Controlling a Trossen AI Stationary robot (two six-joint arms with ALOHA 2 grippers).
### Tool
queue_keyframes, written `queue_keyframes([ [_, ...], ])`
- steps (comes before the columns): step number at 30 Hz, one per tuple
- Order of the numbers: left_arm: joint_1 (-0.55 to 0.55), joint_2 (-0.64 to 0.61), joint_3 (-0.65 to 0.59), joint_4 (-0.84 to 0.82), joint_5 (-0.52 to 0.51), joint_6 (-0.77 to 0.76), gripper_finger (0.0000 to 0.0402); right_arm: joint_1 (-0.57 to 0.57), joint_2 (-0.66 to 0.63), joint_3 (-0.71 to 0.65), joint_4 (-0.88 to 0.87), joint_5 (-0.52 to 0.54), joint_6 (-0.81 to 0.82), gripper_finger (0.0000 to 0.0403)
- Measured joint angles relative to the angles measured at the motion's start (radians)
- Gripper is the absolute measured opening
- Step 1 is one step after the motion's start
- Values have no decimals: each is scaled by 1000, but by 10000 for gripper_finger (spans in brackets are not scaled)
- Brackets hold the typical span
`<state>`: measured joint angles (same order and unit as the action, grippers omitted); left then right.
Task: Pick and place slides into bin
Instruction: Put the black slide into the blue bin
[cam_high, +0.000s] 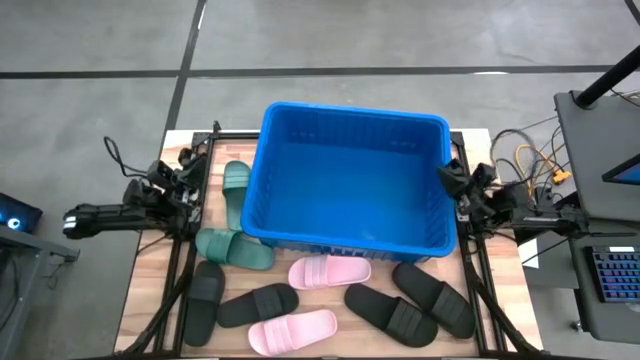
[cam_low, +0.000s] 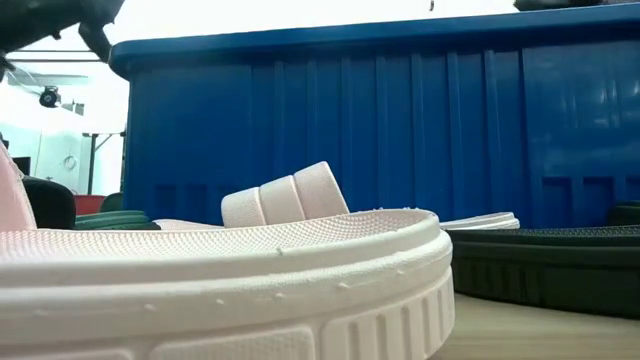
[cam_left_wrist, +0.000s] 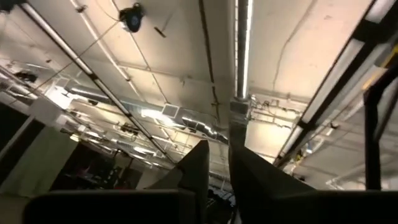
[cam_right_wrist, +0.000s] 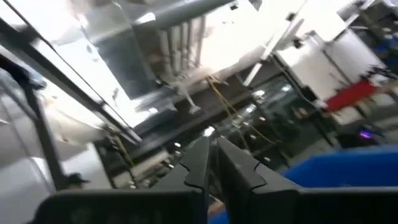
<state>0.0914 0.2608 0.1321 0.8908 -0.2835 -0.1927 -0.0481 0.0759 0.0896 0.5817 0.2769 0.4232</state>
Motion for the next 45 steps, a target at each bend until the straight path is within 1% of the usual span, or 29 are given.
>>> queue_keyframes([
  [2,0,57,50,-1,39,30,72,0,43,63,-26,0,-29,46],
  [5,0,141,124,-1,73,118,110,0,127,191,-138,0,-108,81],
  [8,0,209,201,1,77,128,145,0,215,345,-317,0,-157,120],
  [10,0,233,246,0,77,117,161,0,274,453,-458,1,-185,140],
  [12,0,248,288,14,73,36,170,0,326,550,-572,-5,-184,153],
  [14,0,252,326,23,31,-19,174,0,376,632,-653,-25,-162,160],
  [16,0,245,352,23,-32,0,175,0,423,694,-710,-42,-146,163],
  [19,1,247,376,20,-29,17,176,0,487,766,-745,-52,-145,164],
  [21,0,258,389,-13,-13,21,176,0,522,802,-759,-52,-144,162],
  [22,0,263,397,-53,7,30,176,0,538,820,-767,-52,-147,160],
  [24,0,267,423,-185,39,55,176,0,563,849,-790,-52,-151,157],
  [27,0,259,504,-508,39,102,176,0,595,886,-840,-52,-139,153],
  [28,0,256,545,-638,23,122,176,0,604,896,-854,-52,-132,152],
  [31,0,264,666,-999,-83,128,176,0,623,917,-889,-52,-114,149],
  [33,1,280,729,-1163,-118,126,176,0,632,922,-895,-52,-109,148],
  [35,1,292,768,-1260,-137,123,176,0,638,922,-895,-50,-109,148],
  [41,1,305,774,-1337,-149,139,176,0,647,906,-894,-48,-109,143],
  [45,0,308,771,-1510,-161,134,176,0,654,905,-895,-48,-109,138],
])
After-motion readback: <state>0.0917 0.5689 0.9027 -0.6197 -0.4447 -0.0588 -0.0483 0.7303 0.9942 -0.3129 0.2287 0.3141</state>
